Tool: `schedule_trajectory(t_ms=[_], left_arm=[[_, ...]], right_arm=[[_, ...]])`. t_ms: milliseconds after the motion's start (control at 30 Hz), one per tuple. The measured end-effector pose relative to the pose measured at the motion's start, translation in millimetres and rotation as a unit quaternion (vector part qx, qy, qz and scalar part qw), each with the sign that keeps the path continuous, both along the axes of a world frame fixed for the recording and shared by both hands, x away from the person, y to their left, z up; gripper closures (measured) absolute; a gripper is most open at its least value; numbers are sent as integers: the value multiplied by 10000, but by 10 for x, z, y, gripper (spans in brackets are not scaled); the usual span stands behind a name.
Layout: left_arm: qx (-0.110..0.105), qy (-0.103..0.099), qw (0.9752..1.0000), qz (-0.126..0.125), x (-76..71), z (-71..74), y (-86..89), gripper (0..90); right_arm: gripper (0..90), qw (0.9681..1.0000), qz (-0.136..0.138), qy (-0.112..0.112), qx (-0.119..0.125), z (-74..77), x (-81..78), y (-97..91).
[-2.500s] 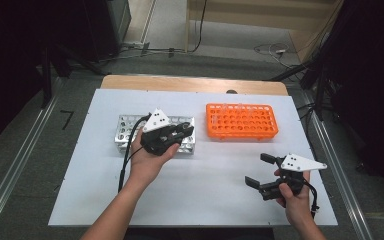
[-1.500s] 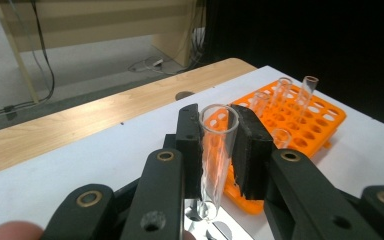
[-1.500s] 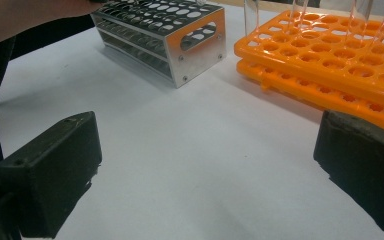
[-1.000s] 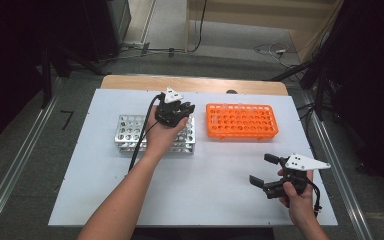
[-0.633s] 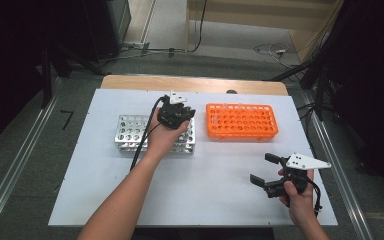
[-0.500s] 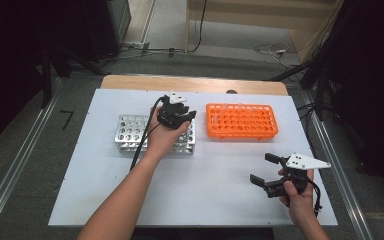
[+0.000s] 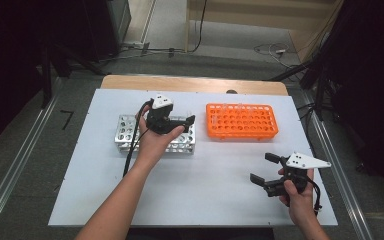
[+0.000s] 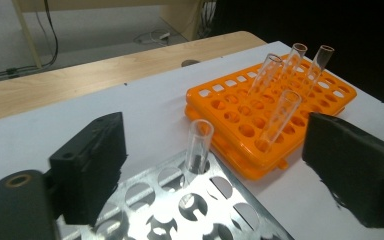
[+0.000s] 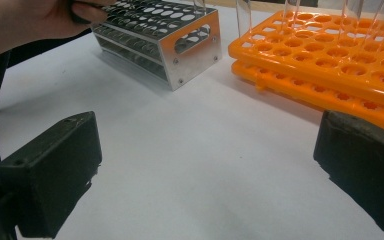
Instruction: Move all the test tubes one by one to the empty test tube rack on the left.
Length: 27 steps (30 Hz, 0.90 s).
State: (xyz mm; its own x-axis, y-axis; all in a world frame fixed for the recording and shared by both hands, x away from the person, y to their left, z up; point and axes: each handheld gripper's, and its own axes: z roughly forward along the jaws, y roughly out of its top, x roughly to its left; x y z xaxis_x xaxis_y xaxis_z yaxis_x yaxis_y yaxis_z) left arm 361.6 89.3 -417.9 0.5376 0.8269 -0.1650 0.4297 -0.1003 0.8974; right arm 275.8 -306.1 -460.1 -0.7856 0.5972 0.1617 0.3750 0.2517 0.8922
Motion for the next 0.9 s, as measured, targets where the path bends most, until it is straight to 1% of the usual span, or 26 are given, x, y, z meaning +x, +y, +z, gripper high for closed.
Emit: schedule_trajectory(t_ms=[100,200,333,400,633,700,900], left_arm=[[47,-10,9999,-129,-128,-23,21,9],[31,-94,9996,-250,-245,-40,59,0],[-4,-151,9993,-348,-394,-45,97,0],[-17,-192,9992,-343,-467,-48,117,0],[-166,-280,9990,-304,-720,-79,212,0],[-109,-308,9990,-294,-799,-92,235,0],[-171,-373,9987,-308,-990,-114,297,0]], right_arm=[[0,10000,-5,3,27,2,11,0],[0,10000,-30,9,39,8,21,-1],[0,10000,-53,21,39,12,32,-3],[0,10000,-49,21,30,11,40,-1],[0,10000,-88,32,11,10,77,-1],[0,10000,-75,13,-25,14,87,10],[0,9999,-91,64,-8,34,162,46]])
